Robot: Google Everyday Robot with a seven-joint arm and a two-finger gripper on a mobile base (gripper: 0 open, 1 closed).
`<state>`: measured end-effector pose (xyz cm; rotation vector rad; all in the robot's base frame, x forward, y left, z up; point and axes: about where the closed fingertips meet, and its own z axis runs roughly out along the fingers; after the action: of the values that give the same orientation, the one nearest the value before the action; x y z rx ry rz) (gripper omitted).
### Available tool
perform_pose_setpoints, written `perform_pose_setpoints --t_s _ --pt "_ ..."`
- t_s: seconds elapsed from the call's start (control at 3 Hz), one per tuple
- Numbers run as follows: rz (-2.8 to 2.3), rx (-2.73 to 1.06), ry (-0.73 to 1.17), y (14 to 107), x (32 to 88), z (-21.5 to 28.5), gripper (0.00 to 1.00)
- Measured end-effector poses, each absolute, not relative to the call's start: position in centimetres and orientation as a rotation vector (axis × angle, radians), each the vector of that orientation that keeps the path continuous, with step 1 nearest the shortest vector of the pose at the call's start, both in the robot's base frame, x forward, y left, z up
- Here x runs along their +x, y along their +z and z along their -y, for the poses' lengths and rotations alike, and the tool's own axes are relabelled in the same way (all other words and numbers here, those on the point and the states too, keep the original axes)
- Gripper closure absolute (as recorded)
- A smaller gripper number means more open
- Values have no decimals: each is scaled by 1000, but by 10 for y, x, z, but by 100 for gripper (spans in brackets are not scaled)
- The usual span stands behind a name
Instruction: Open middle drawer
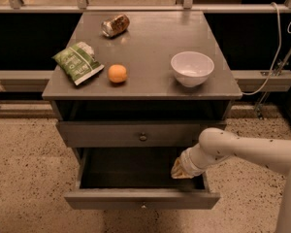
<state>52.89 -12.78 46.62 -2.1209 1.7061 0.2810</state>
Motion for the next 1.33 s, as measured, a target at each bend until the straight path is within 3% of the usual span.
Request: perform_pose_setpoints --t_s 0.33,1.33 --pt "-1771 -2048 318 426 524 131 99" --pt "-1771 -2067 538 389 476 135 100"
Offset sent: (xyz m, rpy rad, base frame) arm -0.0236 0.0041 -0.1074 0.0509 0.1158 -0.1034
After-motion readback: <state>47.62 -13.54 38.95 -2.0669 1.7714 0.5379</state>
